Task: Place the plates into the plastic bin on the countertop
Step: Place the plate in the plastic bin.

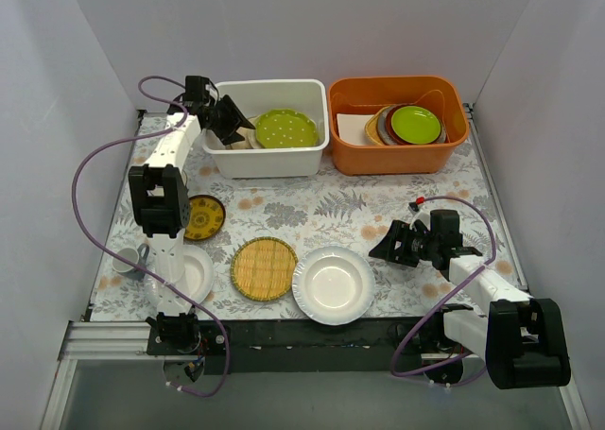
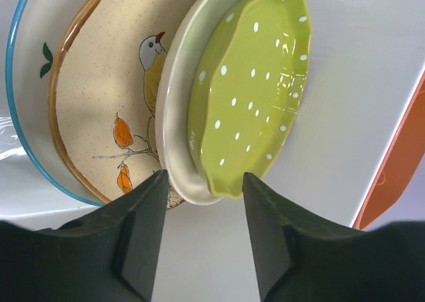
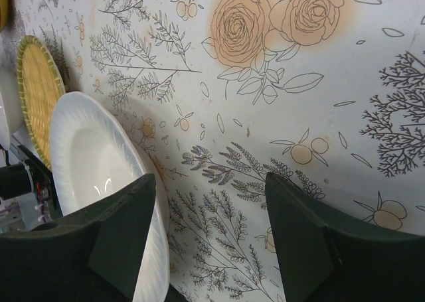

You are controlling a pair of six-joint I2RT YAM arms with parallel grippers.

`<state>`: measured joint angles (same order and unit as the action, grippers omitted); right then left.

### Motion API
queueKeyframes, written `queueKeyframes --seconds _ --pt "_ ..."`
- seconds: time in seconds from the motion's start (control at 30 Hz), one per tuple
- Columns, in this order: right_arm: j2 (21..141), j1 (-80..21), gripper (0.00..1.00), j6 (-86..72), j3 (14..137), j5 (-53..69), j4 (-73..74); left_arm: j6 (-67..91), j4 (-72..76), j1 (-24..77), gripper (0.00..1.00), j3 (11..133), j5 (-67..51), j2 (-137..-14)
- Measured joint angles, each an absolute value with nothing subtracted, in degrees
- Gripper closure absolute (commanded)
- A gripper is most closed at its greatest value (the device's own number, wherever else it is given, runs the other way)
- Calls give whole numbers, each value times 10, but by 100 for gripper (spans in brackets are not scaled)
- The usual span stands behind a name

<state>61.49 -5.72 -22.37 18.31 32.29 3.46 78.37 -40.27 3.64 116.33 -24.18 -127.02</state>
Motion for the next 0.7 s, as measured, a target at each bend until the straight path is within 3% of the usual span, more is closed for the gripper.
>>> queueKeyframes --seconds 0.37,0.7 --pt "615 -57 25 -224 183 323 35 784 -406 30 30 1200 -257 -1237" --pt "597 -58 25 -223 182 312 51 784 -348 29 22 1081 -306 -1009"
